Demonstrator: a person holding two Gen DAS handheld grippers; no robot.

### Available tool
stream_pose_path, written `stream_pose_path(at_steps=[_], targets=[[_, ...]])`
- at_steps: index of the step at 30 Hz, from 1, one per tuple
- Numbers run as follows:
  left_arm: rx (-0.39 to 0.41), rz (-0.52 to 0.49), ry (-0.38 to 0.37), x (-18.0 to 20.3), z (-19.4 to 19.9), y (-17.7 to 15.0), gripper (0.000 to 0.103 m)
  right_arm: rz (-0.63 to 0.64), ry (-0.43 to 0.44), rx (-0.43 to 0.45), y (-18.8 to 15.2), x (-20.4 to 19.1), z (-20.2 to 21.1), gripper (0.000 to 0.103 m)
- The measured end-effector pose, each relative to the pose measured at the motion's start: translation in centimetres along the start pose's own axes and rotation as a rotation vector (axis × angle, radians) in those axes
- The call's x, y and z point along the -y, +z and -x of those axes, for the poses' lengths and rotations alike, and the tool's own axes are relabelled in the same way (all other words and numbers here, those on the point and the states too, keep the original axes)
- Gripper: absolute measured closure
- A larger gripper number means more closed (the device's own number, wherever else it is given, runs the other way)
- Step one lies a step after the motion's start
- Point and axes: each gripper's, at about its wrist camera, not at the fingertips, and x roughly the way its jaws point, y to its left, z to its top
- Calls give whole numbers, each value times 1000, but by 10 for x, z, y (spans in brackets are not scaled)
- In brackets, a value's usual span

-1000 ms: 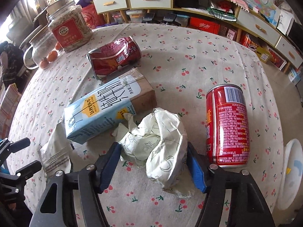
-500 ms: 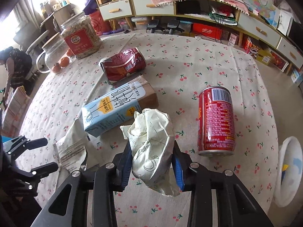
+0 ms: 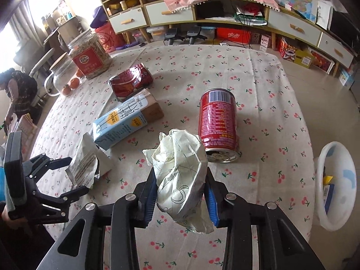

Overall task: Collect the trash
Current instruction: 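Carry the white wrapper with the left tool while the right tool carries the white bag over the bin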

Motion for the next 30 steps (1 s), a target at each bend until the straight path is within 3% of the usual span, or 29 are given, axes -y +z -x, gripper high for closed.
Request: stream_pose_path(at_steps=[5, 18, 30], targets=[[21, 5, 13, 10, 1, 1, 45, -19, -11, 4, -3, 8, 4, 64], [100, 96, -68, 3, 32, -3, 48, -50, -24, 21, -10, 22, 15, 64], [145, 159, -124, 11, 47, 21, 48, -120, -29, 76, -22, 57, 45, 64]])
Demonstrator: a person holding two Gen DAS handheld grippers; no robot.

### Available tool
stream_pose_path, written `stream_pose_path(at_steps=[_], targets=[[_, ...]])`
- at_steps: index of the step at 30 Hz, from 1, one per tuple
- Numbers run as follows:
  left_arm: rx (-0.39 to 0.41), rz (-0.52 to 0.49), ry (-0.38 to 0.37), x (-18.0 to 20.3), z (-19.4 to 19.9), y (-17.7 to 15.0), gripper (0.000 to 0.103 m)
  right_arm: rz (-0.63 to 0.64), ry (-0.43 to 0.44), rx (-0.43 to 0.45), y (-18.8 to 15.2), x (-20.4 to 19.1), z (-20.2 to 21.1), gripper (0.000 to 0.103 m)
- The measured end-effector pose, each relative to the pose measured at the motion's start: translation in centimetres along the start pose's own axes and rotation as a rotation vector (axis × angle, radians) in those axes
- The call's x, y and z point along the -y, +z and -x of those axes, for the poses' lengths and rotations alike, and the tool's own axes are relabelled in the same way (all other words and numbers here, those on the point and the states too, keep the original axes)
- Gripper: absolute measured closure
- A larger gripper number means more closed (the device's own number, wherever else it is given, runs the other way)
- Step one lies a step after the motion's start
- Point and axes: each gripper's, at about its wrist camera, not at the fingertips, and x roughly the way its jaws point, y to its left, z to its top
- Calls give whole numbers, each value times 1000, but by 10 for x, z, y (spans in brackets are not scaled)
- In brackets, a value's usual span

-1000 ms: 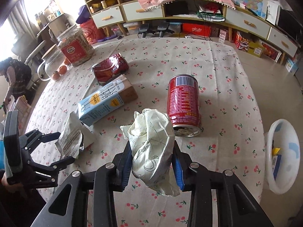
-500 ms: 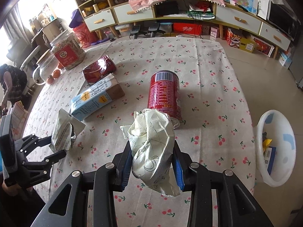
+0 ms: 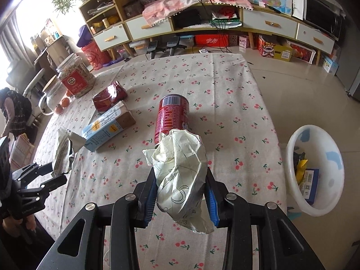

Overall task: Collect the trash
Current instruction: 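Carry the white wrapper with the left tool while the right tool carries the white bag over the bin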

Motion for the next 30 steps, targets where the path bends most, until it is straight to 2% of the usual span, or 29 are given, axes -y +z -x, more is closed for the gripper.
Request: stream_pose_path(at_steps=[16, 30], targets=[[-3, -91, -60, 73, -17, 36, 48, -182, -62, 52, -20, 101, 41, 64], [-38, -165, -158, 153, -59, 73, 48, -337, -115, 79, -41, 180, 64, 64]])
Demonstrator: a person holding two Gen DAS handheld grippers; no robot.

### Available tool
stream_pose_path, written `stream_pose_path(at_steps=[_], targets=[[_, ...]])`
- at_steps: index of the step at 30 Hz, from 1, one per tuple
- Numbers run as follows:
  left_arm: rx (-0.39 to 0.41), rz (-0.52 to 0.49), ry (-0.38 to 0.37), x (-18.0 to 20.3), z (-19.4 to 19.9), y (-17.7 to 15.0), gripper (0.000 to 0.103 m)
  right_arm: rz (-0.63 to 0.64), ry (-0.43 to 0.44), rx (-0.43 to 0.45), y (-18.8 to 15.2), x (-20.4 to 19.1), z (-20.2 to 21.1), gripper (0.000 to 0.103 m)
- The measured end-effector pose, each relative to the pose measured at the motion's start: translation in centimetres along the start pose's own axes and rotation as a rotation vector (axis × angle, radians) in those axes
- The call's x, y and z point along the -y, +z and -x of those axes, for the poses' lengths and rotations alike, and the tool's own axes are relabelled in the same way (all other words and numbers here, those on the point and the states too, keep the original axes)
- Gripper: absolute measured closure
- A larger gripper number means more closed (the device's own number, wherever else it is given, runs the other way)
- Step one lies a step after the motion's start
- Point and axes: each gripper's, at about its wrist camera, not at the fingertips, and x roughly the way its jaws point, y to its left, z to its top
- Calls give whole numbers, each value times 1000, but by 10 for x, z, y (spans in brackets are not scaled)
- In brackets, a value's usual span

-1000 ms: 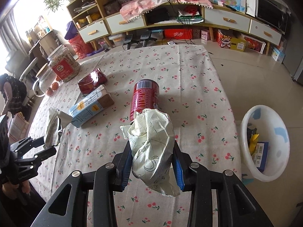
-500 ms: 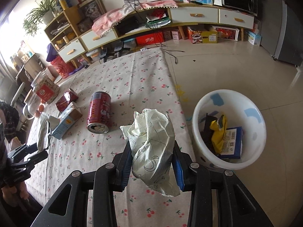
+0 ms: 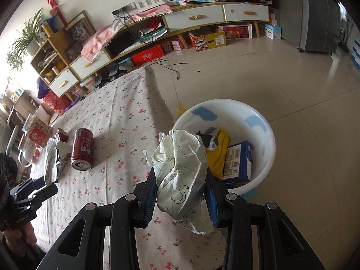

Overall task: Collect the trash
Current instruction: 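Carry the white wrapper with the left tool while the right tool carries the white bag over the bin, then open the left tool to drop the white wrapper while the right tool drops the white bag into the bin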

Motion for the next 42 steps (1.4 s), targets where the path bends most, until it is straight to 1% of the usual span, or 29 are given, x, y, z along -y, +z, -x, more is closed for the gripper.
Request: stream_pose_path(at_steps=[6, 11, 17, 22, 24, 25, 26, 27, 31, 34, 42], targets=[[-36, -76, -29, 45, -33, 28, 48, -74, -30, 10, 3, 42, 5, 64], [-72, -139, -57, 83, -71, 48, 48, -133, -48, 18, 3, 72, 9, 64], [-87, -184, -75, 117, -108, 65, 48, -192, -68, 22, 1, 104, 11, 64], [-85, -210, -81, 134, -125, 72, 47, -224, -74, 16, 1, 119, 10, 64], [-87, -222, -101, 136, -127, 71, 38, -231, -75, 15, 2, 122, 10, 64], [-87, -222, -97, 137, -127, 71, 29, -234, -75, 14, 3, 123, 9, 64], [-76, -219, -81, 136, -124, 70, 22, -236, -74, 14, 3, 124, 9, 64], [-67, -216, -73, 135, -122, 69, 20, -236, -74, 13, 4, 124, 8, 64], [-72, -158, -68, 120, -116, 69, 19, -229, -72, 8, 4, 123, 7, 64], [-68, -119, -66, 105, -104, 64, 19, -220, -74, 0, 6, 117, 5, 64], [-31, -44, -32, 60, -62, 43, 17, -175, -76, -35, 19, 89, -14, 64]])
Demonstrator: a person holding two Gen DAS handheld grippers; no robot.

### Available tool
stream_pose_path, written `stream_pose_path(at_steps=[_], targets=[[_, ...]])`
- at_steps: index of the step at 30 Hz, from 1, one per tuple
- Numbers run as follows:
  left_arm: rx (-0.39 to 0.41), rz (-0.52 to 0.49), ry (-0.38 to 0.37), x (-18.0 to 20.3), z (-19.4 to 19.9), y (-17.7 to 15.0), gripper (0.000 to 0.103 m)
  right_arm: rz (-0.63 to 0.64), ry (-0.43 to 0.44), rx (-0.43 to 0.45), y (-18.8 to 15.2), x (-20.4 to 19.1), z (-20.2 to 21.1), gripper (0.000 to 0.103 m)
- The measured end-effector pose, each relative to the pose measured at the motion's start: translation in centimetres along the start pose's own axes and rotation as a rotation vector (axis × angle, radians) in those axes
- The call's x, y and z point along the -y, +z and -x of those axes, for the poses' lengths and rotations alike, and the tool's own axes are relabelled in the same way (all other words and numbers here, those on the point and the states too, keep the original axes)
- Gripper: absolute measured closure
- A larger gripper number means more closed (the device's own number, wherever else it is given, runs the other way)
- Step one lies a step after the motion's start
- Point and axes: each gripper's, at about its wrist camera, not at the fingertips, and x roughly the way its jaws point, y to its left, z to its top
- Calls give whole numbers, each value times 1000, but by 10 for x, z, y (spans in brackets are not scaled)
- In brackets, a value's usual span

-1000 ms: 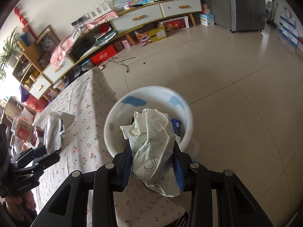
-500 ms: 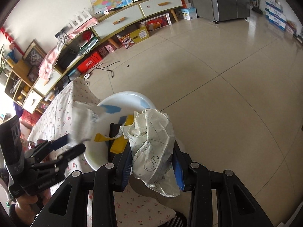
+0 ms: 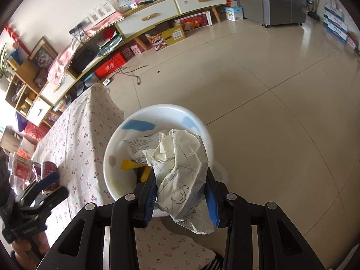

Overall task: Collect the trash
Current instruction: 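Open the left tool to drop the white wrapper while the right tool drops the white bag into the bin, then grasp the light-blue milk carton with the left tool while the right tool moves to the red can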

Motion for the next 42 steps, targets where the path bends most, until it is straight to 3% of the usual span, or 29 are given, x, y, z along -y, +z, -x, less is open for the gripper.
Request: stream_pose_path(at_steps=[14, 15, 17, 23, 35, 42], targets=[[47, 100, 80, -73, 66, -38, 12, 23, -61, -35, 17, -42, -32, 59], [49, 104, 84, -78, 70, -42, 12, 16, -65, -31, 18, -43, -31, 57], [55, 113, 96, -86, 78, -48, 10, 9, -70, -19, 20, -46, -29, 40], [61, 152, 140, -111, 99, -67, 4, 66, -85, 29, 17, -70, -14, 22], [76, 250, 215, -159, 131, -92, 4, 147, -28, 79, -4, -123, 11, 17], [62, 258, 251, -181, 139, -98, 3, 220, 9, 102, -19, -160, 19, 17]])
